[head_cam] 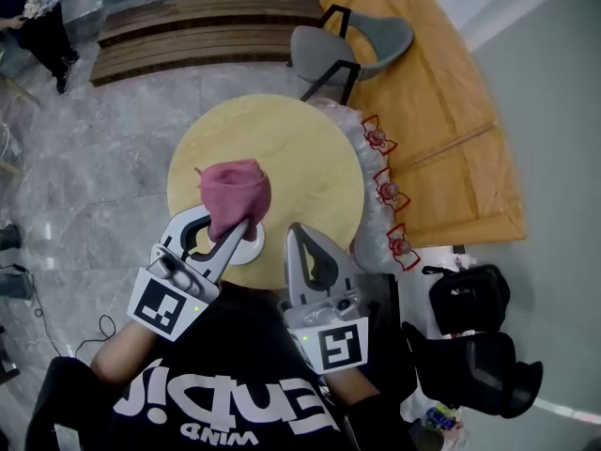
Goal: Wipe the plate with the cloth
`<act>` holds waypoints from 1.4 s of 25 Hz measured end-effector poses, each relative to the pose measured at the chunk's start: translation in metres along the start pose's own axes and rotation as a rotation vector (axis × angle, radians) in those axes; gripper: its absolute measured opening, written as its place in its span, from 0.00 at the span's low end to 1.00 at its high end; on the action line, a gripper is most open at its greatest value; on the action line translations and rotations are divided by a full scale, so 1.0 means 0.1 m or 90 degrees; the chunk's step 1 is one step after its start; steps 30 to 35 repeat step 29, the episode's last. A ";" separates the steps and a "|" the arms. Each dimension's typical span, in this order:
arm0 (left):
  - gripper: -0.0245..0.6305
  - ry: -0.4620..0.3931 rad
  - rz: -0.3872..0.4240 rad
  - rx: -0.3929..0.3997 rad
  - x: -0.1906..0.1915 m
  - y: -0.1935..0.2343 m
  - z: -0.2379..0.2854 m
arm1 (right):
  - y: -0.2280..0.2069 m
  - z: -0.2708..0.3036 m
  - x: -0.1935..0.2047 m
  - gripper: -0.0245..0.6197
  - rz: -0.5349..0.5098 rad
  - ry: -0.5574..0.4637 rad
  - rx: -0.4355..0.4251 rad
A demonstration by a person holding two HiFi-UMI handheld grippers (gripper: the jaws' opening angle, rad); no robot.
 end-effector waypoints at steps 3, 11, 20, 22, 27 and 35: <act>0.14 -0.003 -0.008 -0.003 0.01 0.00 0.01 | 0.01 0.00 0.02 0.07 -0.001 -0.003 0.011; 0.14 -0.003 -0.012 -0.007 -0.01 0.00 0.02 | 0.00 -0.01 0.03 0.07 0.010 -0.005 0.014; 0.14 -0.004 -0.011 -0.010 0.02 0.02 -0.01 | 0.03 0.00 0.03 0.07 0.013 -0.006 0.019; 0.14 -0.004 -0.010 -0.008 0.00 0.02 -0.01 | 0.02 0.00 0.02 0.07 0.018 -0.007 0.018; 0.14 0.000 -0.014 -0.006 0.01 0.02 0.00 | 0.01 0.00 0.03 0.07 0.009 -0.009 0.022; 0.14 0.001 -0.015 -0.006 0.03 0.01 -0.01 | 0.01 -0.01 0.05 0.07 0.002 -0.007 0.022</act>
Point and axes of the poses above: the fingertips, and each gripper's own axes: z forward along the fingers, y to its left, x out of its underside, the point moved 10 cm from there along -z, backward along the fingers, and after that the axes turned 15 degrees about y, right-handed, at the moved point
